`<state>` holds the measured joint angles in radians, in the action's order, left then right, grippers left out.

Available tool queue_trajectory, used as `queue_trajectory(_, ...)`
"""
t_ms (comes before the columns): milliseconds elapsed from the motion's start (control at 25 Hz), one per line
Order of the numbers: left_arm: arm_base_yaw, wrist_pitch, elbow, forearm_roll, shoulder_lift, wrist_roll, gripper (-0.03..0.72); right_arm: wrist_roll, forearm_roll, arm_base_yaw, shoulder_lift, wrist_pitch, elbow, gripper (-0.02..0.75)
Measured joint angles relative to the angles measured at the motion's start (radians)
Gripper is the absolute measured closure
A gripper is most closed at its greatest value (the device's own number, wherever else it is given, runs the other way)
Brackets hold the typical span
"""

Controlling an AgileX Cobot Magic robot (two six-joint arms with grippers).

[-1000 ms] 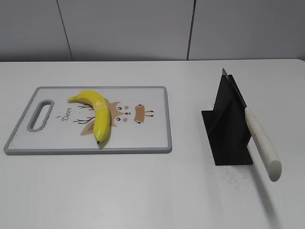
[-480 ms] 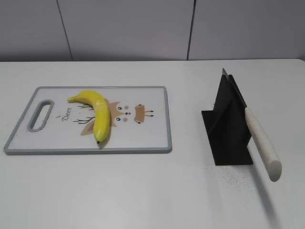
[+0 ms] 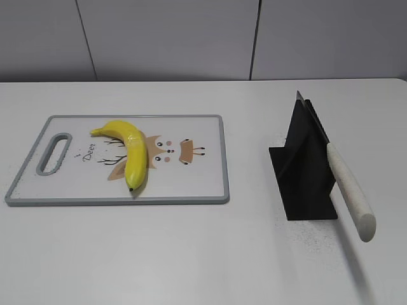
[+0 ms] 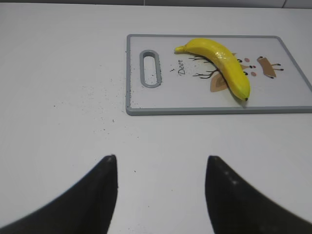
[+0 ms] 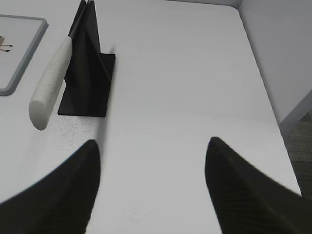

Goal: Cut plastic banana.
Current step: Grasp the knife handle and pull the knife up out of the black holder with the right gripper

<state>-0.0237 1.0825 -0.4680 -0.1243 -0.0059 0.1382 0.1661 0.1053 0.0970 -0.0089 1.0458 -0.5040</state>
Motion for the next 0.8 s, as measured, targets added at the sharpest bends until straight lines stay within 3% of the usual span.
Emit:
queue_trajectory(240,0.000,0.000,0.000,0.000,0.000,0.000,0.124,0.000,0.000,0.000,0.020,0.021,-0.020,0.227)
queue_trajectory(480,0.000,0.000,0.000,0.000,0.000,-0.001,0.124,-0.017,0.007,-0.006,0.229,0.156,-0.133,0.227)
queue_trajectory(800,0.000,0.000,0.000,0.000,0.000,-0.001,0.128,-0.084,0.040,-0.061,0.458,0.168,-0.278,0.227)
